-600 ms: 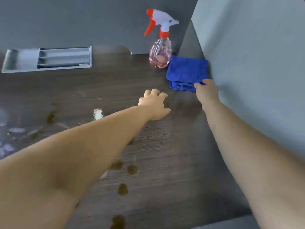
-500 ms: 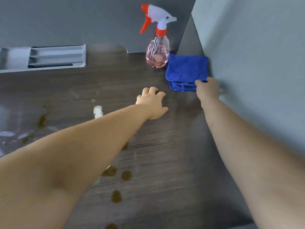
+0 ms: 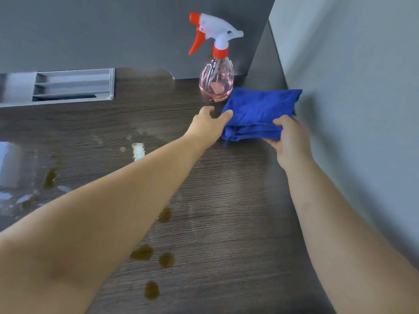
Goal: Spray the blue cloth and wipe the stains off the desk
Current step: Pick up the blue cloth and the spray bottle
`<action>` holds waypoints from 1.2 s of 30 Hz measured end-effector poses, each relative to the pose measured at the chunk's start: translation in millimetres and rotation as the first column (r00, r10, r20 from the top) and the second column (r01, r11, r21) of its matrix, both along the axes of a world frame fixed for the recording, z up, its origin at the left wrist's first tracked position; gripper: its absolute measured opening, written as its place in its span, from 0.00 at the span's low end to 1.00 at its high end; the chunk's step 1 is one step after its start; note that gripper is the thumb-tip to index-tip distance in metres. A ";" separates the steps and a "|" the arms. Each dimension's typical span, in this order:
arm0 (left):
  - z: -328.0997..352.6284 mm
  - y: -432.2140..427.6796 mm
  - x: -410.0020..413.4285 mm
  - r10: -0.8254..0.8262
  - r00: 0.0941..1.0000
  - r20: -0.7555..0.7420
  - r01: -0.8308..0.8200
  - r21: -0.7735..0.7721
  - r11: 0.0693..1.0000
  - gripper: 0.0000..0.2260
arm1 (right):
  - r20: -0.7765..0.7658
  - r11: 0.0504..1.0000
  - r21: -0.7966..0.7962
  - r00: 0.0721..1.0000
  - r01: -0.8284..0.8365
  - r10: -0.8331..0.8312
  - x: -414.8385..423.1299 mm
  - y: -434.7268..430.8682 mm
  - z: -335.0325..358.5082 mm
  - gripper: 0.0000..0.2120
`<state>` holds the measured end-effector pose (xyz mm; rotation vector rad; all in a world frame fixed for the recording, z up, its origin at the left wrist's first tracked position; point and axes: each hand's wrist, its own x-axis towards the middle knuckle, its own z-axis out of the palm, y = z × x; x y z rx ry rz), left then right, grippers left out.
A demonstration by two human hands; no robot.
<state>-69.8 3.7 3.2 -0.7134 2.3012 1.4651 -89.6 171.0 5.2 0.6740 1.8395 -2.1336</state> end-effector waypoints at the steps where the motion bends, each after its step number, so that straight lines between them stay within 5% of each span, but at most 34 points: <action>1: 1.6 0.9 -2.8 0.081 0.996 0.038 -0.086 0.136 0.987 0.28 | -0.007 0.997 -0.080 1.000 -0.022 0.022 6.3 -0.2 4.6 0.09; 3: 5.9 0.0 -4.4 0.184 0.965 0.185 -0.249 0.440 0.863 0.26 | -0.003 0.967 -0.249 0.999 -0.054 0.055 15.9 -4.2 13.5 0.10; 6: 7.1 -9.9 3.9 0.034 0.944 0.327 -0.274 0.726 0.630 0.31 | 0.017 0.893 -0.440 0.993 -0.095 0.114 24.8 -12.7 19.3 0.13; 10: -0.4 -34.4 25.0 -0.072 0.947 0.312 -0.254 0.869 0.424 0.27 | 0.022 0.778 -0.605 0.973 -0.171 0.230 26.9 -24.3 19.2 0.26; 14: 0.8 -48.9 46.6 -0.047 0.963 0.267 -0.229 0.893 0.388 0.23 | 0.029 0.686 -0.689 0.936 -0.235 0.351 25.3 -42.0 15.8 0.35; 16: 6.4 -54.7 52.2 0.027 0.970 0.242 -0.234 0.897 0.374 0.20 | 0.046 0.694 -0.676 0.926 -0.248 0.375 22.9 -50.2 14.1 0.31; 18: 14.1 -59.6 52.4 0.132 0.960 0.247 -0.279 0.883 0.377 0.14 | 0.063 0.798 -0.547 0.938 -0.253 0.341 17.6 -51.6 12.4 0.20; 21: 21.9 -74.2 50.5 0.343 0.907 0.242 -0.397 0.765 0.508 0.13 | 0.053 0.946 -0.089 0.947 -0.313 0.318 2.9 -49.6 14.7 0.09; 25: 34.7 -88.5 49.0 0.470 0.882 0.036 -0.397 0.597 0.697 0.11 | -0.025 0.864 0.390 0.935 -0.318 0.355 -28.2 -57.8 20.8 0.16; 31: 51.7 -102.6 56.3 0.502 0.865 0.001 -0.423 0.540 0.727 0.08 | -0.080 0.773 0.516 0.878 -0.368 0.471 -75.2 -104.4 21.8 0.48; 36: 55.0 -111.9 70.0 0.554 0.832 0.038 -0.482 0.547 0.685 0.07 | -0.167 0.741 0.621 0.880 -0.257 0.445 -92.6 -121.1 10.6 0.29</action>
